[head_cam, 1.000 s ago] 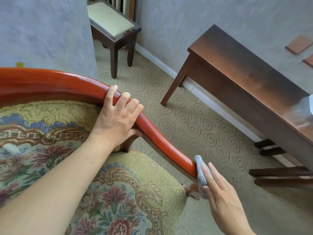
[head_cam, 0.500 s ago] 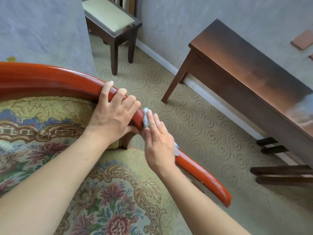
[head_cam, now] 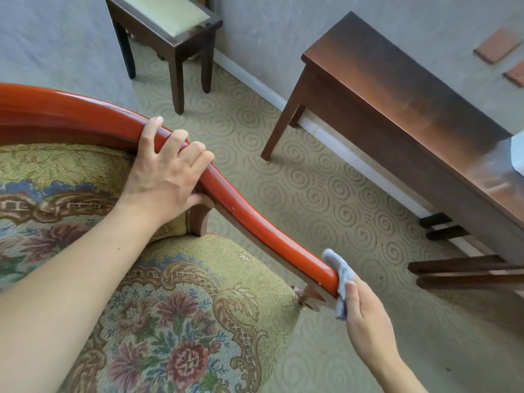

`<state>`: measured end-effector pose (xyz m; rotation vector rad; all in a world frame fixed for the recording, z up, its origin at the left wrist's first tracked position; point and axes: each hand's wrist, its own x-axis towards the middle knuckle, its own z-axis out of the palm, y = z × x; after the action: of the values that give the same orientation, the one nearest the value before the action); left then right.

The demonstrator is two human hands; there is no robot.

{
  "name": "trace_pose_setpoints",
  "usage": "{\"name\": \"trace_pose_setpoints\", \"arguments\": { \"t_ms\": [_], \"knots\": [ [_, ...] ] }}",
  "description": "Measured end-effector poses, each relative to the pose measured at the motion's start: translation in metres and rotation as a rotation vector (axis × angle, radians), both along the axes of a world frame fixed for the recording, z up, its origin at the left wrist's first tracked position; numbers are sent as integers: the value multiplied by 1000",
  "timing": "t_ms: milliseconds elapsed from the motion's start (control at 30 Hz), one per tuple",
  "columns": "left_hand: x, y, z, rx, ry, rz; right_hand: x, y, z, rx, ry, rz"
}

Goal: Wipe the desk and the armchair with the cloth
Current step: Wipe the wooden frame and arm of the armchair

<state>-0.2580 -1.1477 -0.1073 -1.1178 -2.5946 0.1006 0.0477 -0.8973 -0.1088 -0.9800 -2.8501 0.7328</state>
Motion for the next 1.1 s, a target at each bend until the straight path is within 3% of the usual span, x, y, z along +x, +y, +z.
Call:
{"name": "trace_pose_setpoints", "arguments": {
  "t_ms": [100,233,433,567,667,833,967,1100],
  "knots": [
    [0,0,0,12,-6,3,-12,-15,-10,-2,27,-112],
    [0,1,0,20,-21,1,-75,-58,-21,262,-62,-25],
    [2,0,5,13,-44,3,-177,-108,-24,-46,26,94],
    [1,0,4,21,-43,-4,-135,-78,-18,101,-72,267],
    [1,0,5,16,-53,2,-77,-48,-14,155,-102,145],
    [1,1,5,18,-63,3,7,-15,-16,-45,98,-182],
    [-1,1,1,28,-42,-4,-13,-28,-22,36,127,-317],
    [1,2,4,7,-65,11,-72,-59,-19,254,-5,-173]
  ]
}}
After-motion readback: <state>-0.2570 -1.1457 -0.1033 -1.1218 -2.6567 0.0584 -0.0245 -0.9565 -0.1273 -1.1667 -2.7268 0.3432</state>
